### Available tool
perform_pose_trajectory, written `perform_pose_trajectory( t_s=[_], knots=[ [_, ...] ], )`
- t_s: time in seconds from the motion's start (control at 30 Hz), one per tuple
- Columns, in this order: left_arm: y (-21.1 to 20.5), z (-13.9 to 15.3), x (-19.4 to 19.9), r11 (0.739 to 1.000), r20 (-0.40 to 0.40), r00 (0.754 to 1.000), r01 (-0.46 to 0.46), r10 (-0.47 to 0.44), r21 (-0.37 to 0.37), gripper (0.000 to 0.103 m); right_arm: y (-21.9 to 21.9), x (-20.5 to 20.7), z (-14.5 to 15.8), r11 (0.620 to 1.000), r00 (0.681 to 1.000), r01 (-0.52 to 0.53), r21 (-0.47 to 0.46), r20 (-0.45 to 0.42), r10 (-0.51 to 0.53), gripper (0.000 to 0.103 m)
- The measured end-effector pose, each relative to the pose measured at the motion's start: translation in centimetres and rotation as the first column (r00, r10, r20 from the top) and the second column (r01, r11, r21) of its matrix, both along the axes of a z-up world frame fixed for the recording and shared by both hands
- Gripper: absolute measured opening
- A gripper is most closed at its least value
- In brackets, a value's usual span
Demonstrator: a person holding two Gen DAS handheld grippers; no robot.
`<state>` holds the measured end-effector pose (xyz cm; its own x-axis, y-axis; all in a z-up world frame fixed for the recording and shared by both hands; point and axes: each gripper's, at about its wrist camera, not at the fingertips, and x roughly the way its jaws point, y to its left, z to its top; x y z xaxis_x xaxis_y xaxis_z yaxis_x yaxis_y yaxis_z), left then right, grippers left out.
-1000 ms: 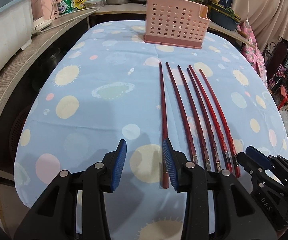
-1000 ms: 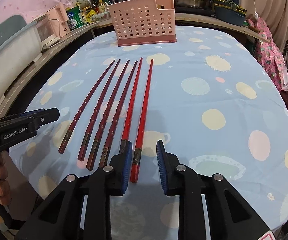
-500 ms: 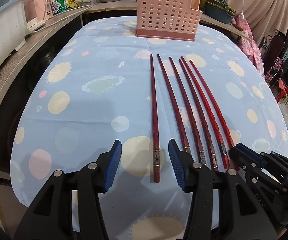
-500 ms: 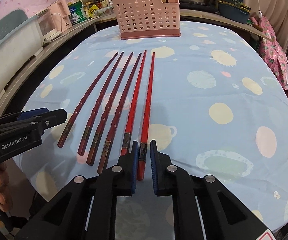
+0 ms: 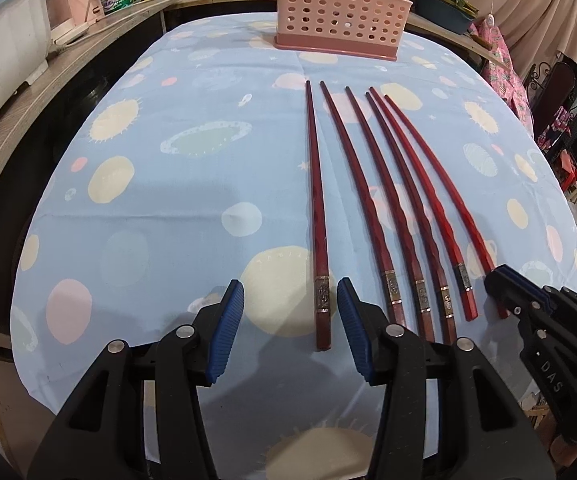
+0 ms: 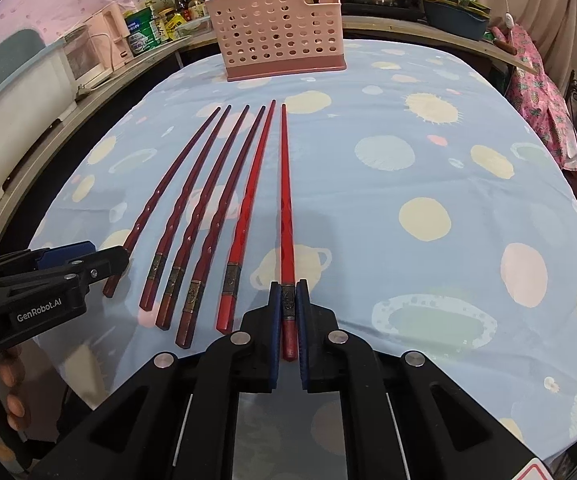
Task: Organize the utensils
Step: 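Grasp a red chopstick with the left tool while the right tool grasps another red one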
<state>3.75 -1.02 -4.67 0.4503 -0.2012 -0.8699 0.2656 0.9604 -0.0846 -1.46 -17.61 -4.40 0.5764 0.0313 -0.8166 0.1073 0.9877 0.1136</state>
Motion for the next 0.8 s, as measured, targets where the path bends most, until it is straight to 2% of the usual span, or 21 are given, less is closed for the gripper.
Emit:
perform_pose_trajectory(
  t_s=[0.2, 0.3, 0.37, 0.47, 0.57, 0.8],
  knots=[
    [0.01, -0.1, -0.21, 1.0, 0.004, 1.0, -0.001, 0.001, 0.007, 0.045, -0.1, 0.01, -0.05, 1.0, 1.0, 0.003, 0.004, 0.0, -0.003, 0.007],
    [0.08, -0.09, -0.19, 1.0, 0.006, 1.0, -0.004, 0.004, 0.01, 0.036, -0.09, 0.0, -0.05, 1.0, 1.0, 0.003, 0.004, 0.001, -0.003, 0.007],
    [0.15, -0.04, -0.13, 1.0, 0.004, 1.0, -0.002, 0.002, 0.004, 0.022, -0.1, 0.0, -0.04, 1.0, 1.0, 0.003, 0.004, 0.001, -0.003, 0.007],
    [0.25, -0.06, -0.04, 1.0, -0.003, 1.0, -0.002, 0.002, -0.007, 0.012, -0.13, -0.01, -0.03, 1.0, 1.0, 0.003, 0.003, 0.0, -0.003, 0.007],
    [0.3, -0.08, -0.01, 1.0, -0.007, 1.0, -0.003, 0.003, -0.014, 0.008, -0.14, 0.0, -0.03, 1.0, 1.0, 0.004, 0.004, 0.0, -0.004, 0.007],
    [0.33, 0.01, 0.04, 1.0, -0.015, 1.0, -0.006, 0.005, -0.02, 0.008, -0.6, -0.15, 0.23, 1.0, 1.0, 0.018, 0.008, 0.007, -0.018, 0.007]
  ],
)
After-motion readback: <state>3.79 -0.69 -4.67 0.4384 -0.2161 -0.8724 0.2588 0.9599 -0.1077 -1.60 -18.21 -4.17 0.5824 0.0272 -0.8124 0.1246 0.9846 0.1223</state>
